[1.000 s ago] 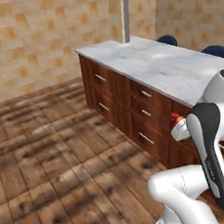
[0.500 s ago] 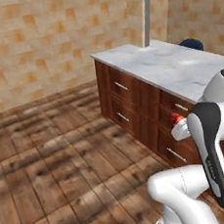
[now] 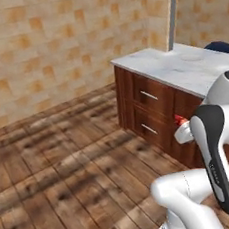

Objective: Take the fish from the fridge and place it on the digital scale on the counter by the fridge. Wait a few seconds for a reading, then move it to the plate on the dining counter.

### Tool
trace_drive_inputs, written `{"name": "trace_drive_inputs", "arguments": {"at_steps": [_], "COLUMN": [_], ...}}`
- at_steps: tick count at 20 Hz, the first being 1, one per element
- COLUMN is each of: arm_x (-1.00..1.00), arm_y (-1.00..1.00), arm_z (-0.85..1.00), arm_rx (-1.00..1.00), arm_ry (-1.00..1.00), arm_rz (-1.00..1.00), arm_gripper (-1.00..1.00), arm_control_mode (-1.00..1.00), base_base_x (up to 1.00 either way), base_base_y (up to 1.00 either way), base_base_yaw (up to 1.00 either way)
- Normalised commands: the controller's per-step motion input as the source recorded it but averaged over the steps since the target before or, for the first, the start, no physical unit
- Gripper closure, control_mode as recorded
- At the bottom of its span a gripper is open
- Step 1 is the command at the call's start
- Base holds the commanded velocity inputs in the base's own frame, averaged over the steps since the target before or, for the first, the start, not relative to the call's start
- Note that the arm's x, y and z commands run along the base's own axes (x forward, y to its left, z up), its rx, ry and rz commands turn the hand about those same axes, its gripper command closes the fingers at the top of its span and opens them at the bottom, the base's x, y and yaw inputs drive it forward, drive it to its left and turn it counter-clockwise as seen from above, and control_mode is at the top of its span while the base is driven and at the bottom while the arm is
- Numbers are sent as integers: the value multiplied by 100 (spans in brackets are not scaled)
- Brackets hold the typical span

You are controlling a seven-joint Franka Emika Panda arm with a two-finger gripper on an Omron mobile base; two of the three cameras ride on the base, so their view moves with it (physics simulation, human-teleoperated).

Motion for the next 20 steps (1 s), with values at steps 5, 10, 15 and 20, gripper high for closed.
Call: {"name": "trace_drive_inputs", "arguments": {"at_steps": [5, 10, 15, 20], "arm_x": [0, 0, 0, 0], "arm_y": [0, 0, 0, 0], "arm_z": [0, 0, 0, 0], "arm_rx": [0, 0, 0, 0], "arm_ry": [0, 0, 0, 0], "arm_rz": [0, 0, 0, 0], "arm_gripper": [100, 100, 100, 100], "arm_control_mode": [100, 100, 100, 100], "base_base_x": [100, 100, 100, 100], "base_base_y": [66, 36, 56, 71], "base_base_yaw": [-17, -28, -46, -50]}}
